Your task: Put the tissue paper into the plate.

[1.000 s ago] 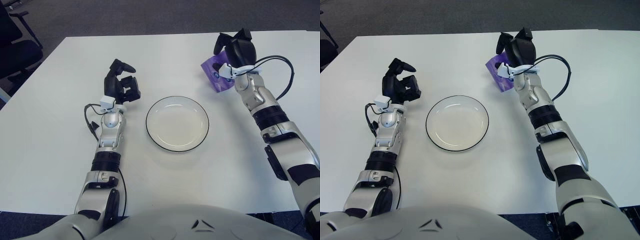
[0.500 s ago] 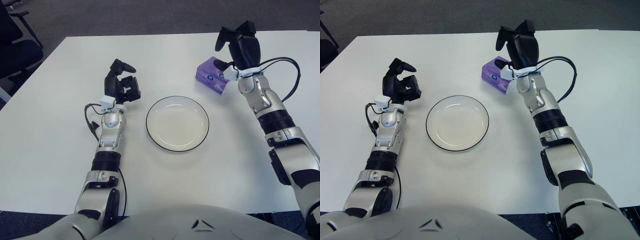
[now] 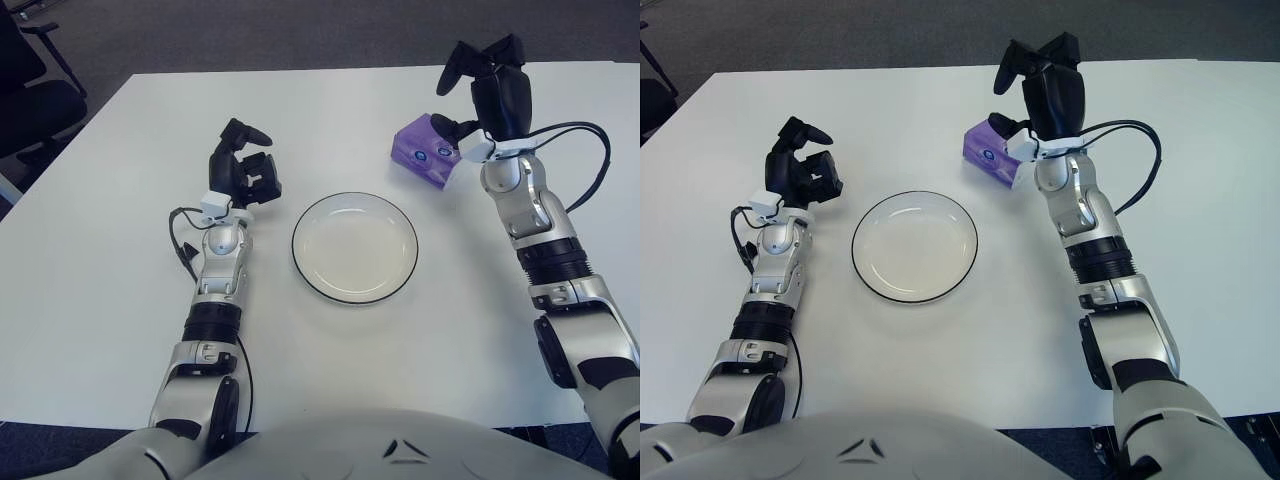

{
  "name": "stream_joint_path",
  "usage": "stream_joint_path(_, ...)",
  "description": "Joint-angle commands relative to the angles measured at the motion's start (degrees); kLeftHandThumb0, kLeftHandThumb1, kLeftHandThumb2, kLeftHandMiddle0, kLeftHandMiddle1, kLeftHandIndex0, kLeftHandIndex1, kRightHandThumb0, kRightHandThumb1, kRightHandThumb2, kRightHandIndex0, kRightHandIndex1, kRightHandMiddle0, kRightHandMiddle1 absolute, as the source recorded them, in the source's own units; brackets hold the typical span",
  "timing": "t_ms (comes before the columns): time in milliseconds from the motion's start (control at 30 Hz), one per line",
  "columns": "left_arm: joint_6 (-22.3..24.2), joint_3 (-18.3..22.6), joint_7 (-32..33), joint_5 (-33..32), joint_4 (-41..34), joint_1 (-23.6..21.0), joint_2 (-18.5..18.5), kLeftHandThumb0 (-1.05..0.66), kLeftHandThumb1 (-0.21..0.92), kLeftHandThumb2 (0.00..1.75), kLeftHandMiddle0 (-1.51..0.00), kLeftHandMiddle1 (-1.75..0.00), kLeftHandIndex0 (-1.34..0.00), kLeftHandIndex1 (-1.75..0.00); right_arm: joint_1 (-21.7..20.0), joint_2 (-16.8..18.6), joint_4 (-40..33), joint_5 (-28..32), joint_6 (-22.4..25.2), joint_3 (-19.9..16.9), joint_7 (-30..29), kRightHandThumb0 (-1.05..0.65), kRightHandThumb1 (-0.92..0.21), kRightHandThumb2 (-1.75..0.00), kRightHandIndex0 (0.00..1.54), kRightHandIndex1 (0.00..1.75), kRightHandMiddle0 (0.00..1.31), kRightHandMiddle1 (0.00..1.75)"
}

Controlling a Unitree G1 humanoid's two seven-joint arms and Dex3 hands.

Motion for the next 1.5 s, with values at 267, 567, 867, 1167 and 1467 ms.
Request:
stream_joint_path(267,0.1,-0.9,0.2,0.4,7.1,11.0,-3.6,-0.45,0.43,1.18,-1.31,-1.75,-0.53,-1.75,0.3,-2.3,-2.2,-4.4,-0.4,0.3,2.0,0.0,0.08,-1.72,0.96,1.6,0.68,1.75)
stream_joint_path(567,0.2,-0.9,0.1,0.3,7.4,10.8,-3.6,-0.45,0.43,1.18,-1.31,-1.75,-0.53,-1.75,2.0,-3.7,-4.3,-11.2,9.7,3.2,10.5,-0.52,-0.52,-1.03,0.6,1.73,0.33,1.74)
stream_joint_path(867,0.2,-1.0,0.4,0.7,7.5,10.8,-3.5,-0.45,0.43,1.18,-1.3,-1.75,-0.53,-1.75,2.1,-5.2,-6.2,-19.3,16.0,6.8,16.2,-1.01,-0.9,-0.74,0.16,1.32,0.02,1.35)
stream_joint_path(1167,-0.3,-1.0,0.2,0.7,7.6,10.7,-3.6,-0.45,0.43,1.18,-1.3,-1.75,-0.53,-1.75,2.0,-7.4,-8.8,-23.6,18.4,10.2,26.3,-1.05,-0.92,-0.85,0.0,0.45,0.0,0.7)
stream_joint_path(1467,-0.6,-1.0,0.2,0.7,8.2,10.3,-3.9,-0.44,0.43,1.18,-1.3,-1.75,-0.52,-1.75,1.5,-7.3,-9.6,-24.0,21.0,12.2,36.4,-1.05,-0.92,-0.94,0.0,0.03,0.0,0.46)
